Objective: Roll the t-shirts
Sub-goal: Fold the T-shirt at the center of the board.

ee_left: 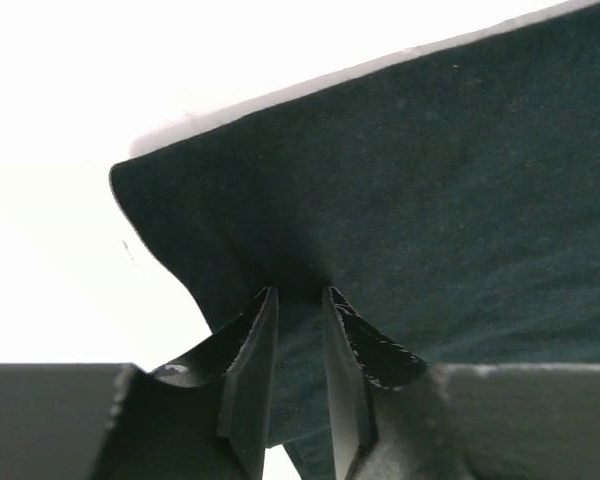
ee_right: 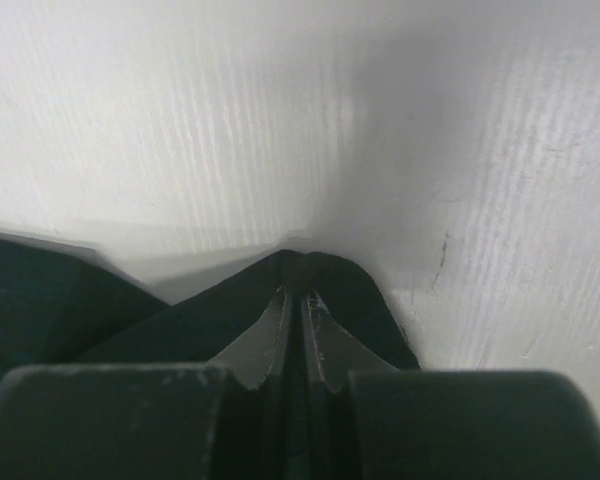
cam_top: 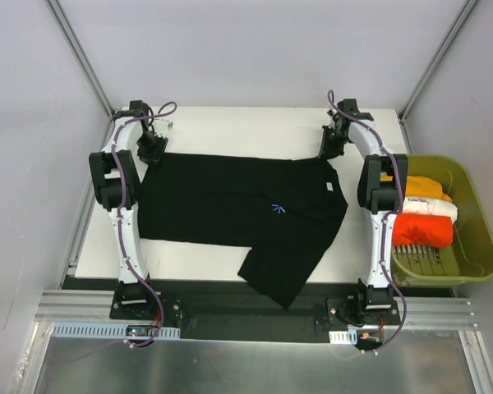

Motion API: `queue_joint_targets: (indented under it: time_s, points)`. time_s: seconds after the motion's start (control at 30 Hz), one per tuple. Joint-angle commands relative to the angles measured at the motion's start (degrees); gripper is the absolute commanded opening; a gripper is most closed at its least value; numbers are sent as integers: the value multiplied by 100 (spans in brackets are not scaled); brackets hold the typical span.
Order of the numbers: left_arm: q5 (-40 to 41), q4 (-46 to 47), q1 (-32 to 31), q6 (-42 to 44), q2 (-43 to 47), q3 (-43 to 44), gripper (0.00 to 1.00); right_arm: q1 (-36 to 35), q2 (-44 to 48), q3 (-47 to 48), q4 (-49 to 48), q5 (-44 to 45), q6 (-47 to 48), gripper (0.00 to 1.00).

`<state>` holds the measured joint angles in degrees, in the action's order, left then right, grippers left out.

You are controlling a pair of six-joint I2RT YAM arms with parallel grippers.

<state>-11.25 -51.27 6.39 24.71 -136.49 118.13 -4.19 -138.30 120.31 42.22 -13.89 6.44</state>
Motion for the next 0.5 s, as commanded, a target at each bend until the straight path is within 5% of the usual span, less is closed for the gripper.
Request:
queue_joint_targets:
  time_s: [0.0,0.37,0.47]
  points:
    - [298,-279,222,-291,140,-220,21,269,-4,379,-161,-97,-748,1]
    - [711,-156,407,-563,526,-519,10,322,93,396,-214,360,-740,1]
    - [947,-68,415,-712,710,-536,18,322,58,449,-214,475,-749,7]
